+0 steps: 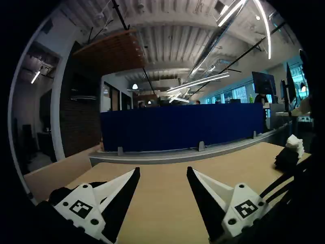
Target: Fold towel
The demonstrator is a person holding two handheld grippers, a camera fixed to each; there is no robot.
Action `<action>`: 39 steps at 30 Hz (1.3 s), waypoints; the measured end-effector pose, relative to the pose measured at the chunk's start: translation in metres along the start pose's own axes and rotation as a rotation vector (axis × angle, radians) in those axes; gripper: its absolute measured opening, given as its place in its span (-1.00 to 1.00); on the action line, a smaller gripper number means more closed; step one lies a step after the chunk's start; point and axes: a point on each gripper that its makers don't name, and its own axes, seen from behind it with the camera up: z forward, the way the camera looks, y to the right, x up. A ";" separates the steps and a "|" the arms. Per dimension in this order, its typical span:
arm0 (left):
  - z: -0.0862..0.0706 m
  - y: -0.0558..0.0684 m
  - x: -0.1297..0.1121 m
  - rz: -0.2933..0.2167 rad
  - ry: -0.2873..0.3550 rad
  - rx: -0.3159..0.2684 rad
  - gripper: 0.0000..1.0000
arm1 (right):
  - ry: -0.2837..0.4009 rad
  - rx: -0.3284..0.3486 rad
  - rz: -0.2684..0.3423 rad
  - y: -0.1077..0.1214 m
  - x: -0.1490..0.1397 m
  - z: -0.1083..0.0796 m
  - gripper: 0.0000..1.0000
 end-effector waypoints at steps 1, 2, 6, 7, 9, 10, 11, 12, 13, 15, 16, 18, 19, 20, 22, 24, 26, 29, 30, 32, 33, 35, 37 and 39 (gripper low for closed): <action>0.000 -0.002 -0.005 0.005 0.003 0.004 0.70 | -0.002 0.002 -0.004 -0.002 0.000 0.002 0.99; -0.001 -0.004 -0.010 0.011 0.006 0.009 0.70 | -0.004 0.003 -0.009 -0.004 0.000 0.004 0.99; -0.001 -0.009 -0.030 -0.003 0.013 0.011 0.70 | -0.002 0.004 -0.015 -0.012 -0.002 0.013 0.99; -0.001 -0.009 -0.035 -0.012 0.016 0.010 0.70 | -0.001 0.006 -0.014 -0.014 -0.003 0.014 0.99; 0.000 -0.011 -0.044 -0.030 0.021 0.008 0.70 | 0.000 0.013 -0.016 -0.019 -0.006 0.017 0.99; 0.000 -0.012 -0.048 -0.037 0.021 0.008 0.70 | -0.003 0.016 -0.020 -0.021 -0.008 0.019 1.00; 0.001 -0.013 -0.053 -0.044 0.020 0.007 0.70 | -0.006 0.019 -0.024 -0.024 -0.010 0.020 1.00; 0.001 -0.014 -0.056 -0.049 0.021 0.011 0.69 | -0.010 0.021 -0.030 -0.025 -0.013 0.022 1.00; 0.002 -0.015 -0.059 -0.052 0.022 0.016 0.69 | -0.014 0.022 -0.037 -0.027 -0.015 0.023 0.99; 0.002 -0.017 -0.066 -0.060 0.024 0.025 0.70 | -0.022 0.025 -0.052 -0.029 -0.021 0.026 1.00; 0.003 -0.018 -0.070 -0.063 0.023 0.026 0.70 | -0.024 0.025 -0.058 -0.030 -0.023 0.027 1.00; 0.004 -0.019 -0.077 -0.067 0.022 0.027 0.70 | -0.029 0.027 -0.068 -0.031 -0.028 0.029 1.00; 0.004 -0.020 -0.080 -0.065 0.021 0.028 0.69 | -0.031 0.028 -0.070 -0.031 -0.030 0.030 1.00; 0.004 -0.020 -0.083 -0.063 0.021 0.030 0.69 | -0.034 0.029 -0.072 -0.032 -0.033 0.031 0.99; 0.005 -0.022 -0.085 -0.057 0.023 0.034 0.69 | -0.041 0.032 -0.075 -0.033 -0.037 0.032 1.00; 0.005 -0.024 -0.087 -0.052 0.026 0.038 0.70 | -0.048 0.035 -0.079 -0.034 -0.040 0.034 1.00; 0.004 -0.025 -0.089 -0.051 0.028 0.040 0.69 | -0.050 0.033 -0.084 -0.034 -0.041 0.035 1.00; 0.004 -0.028 -0.092 -0.052 0.026 0.041 0.70 | -0.052 0.034 -0.088 -0.034 -0.042 0.037 1.00; 0.004 -0.029 -0.093 -0.053 0.025 0.042 0.70 | -0.053 0.035 -0.089 -0.035 -0.043 0.037 1.00; 0.004 -0.030 -0.096 -0.054 0.020 0.045 0.70 | -0.054 0.037 -0.091 -0.035 -0.043 0.037 1.00; 0.004 -0.030 -0.097 -0.057 0.016 0.046 0.70 | -0.054 0.037 -0.091 -0.035 -0.044 0.037 1.00; 0.005 -0.031 -0.102 -0.065 0.006 0.046 0.70 | -0.054 0.035 -0.092 -0.035 -0.044 0.038 1.00; 0.005 -0.032 -0.103 -0.067 0.002 0.048 0.69 | -0.054 0.034 -0.091 -0.035 -0.045 0.038 1.00; 0.005 -0.032 -0.103 -0.068 0.000 0.050 0.69 | -0.053 0.034 -0.088 -0.034 -0.045 0.038 1.00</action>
